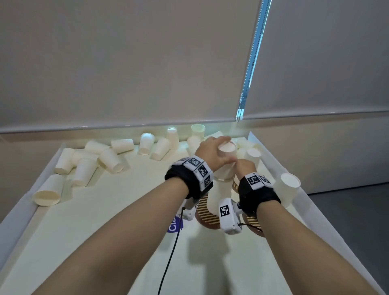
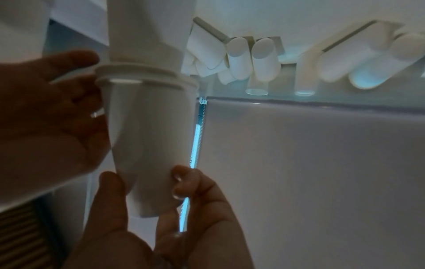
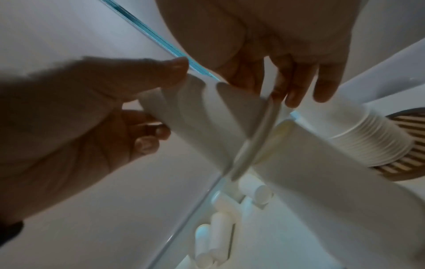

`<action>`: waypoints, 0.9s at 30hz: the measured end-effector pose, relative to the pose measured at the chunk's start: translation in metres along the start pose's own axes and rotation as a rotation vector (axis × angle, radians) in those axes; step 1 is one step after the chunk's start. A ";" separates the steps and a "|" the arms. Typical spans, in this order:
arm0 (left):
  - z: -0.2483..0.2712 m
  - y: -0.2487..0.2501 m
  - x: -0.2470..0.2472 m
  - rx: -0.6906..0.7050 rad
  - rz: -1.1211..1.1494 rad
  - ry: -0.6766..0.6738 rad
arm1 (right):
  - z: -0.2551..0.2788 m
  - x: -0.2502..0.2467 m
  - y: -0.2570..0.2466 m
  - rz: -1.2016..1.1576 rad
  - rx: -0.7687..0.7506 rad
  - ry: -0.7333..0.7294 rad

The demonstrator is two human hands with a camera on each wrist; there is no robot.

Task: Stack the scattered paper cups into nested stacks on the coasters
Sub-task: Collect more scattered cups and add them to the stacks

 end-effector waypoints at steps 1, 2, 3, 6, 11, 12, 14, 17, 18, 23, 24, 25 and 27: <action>-0.003 0.001 0.009 0.011 -0.024 -0.031 | -0.002 0.000 0.005 0.012 0.007 -0.003; -0.005 -0.001 0.017 0.013 -0.043 -0.065 | -0.003 -0.001 0.007 0.022 -0.003 -0.001; -0.006 -0.004 0.025 0.011 -0.076 -0.100 | -0.004 0.001 0.008 0.048 0.000 -0.024; -0.007 -0.023 0.046 0.002 -0.205 -0.226 | -0.009 0.005 0.011 -0.045 0.007 -0.049; 0.003 -0.039 0.047 0.105 -0.183 -0.202 | -0.006 -0.007 -0.025 -0.217 -0.172 0.184; 0.004 -0.043 0.036 0.106 -0.165 -0.140 | 0.000 -0.007 -0.043 -0.200 -0.254 0.212; 0.006 -0.061 0.005 0.053 -0.161 -0.022 | 0.013 0.000 -0.081 -0.177 -0.408 0.221; 0.010 -0.108 -0.045 -0.109 -0.203 0.114 | 0.014 0.031 -0.122 -0.136 -0.491 0.089; 0.012 -0.128 -0.062 -0.179 -0.223 0.155 | 0.012 0.045 -0.132 -0.125 -0.494 0.032; 0.024 -0.231 -0.119 -0.526 -0.356 0.211 | -0.016 0.119 -0.147 -0.002 -0.450 -0.156; 0.027 -0.250 -0.126 -0.592 -0.376 0.197 | -0.023 0.131 -0.146 0.030 -0.433 -0.184; 0.030 -0.271 -0.131 -0.659 -0.393 0.178 | -0.031 0.144 -0.145 0.064 -0.418 -0.210; 0.033 -0.309 -0.140 -0.775 -0.400 0.152 | -0.048 0.168 -0.146 0.124 -0.396 -0.244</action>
Point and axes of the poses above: each hand's wrist, its own z-axis away from the middle knuckle, its own x-axis out of the palm, y = z × x, the point moved 8 cm from there along -z, towards the middle knuckle, and after that the axes turned 6 degrees about -y, right-handed, at the moved point
